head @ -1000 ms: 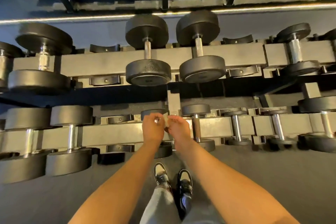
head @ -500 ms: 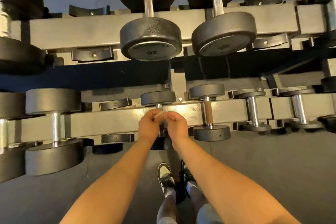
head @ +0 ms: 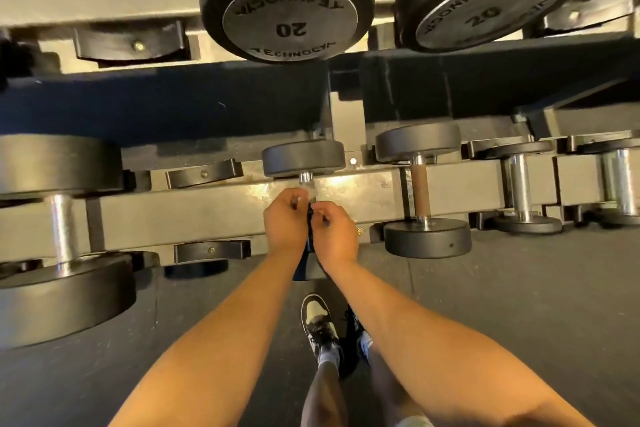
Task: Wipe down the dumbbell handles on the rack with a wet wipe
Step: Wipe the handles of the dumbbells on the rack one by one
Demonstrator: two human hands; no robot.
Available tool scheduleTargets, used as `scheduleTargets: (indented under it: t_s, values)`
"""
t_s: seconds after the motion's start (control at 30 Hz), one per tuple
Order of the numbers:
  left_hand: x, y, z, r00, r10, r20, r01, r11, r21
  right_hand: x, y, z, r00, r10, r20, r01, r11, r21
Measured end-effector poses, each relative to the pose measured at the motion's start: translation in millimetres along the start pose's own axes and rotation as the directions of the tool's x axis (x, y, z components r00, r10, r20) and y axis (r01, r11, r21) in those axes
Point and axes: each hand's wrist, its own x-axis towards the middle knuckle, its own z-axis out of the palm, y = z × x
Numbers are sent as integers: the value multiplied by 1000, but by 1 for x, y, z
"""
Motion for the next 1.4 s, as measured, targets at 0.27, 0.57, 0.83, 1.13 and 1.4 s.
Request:
scheduleTargets:
  t_s: [0.27, 0.57, 0.83, 1.13, 1.4]
  values:
    - [9, 1, -5, 999, 12, -32, -16, 993, -117, 1, 5, 5, 996, -74, -50, 66, 986, -150]
    - [-9, -10, -4, 999, 32, 31, -32, 999, 1, -2, 1, -1, 995, -88, -47, 79, 984, -162]
    - [10, 3, 3, 998, -56, -21, 53, 991, -124, -2, 5, -2, 994, -93, -58, 84, 986, -141]
    - [-13, -12, -10, 994, -71, 88, 73, 997, -18, -4, 3, -2, 994, -61, -96, 54, 996, -75]
    - [11, 9, 0, 998, -57, 5, 57, 998, -25, 2, 10, -3, 993, -40, -112, 43, 999, 18]
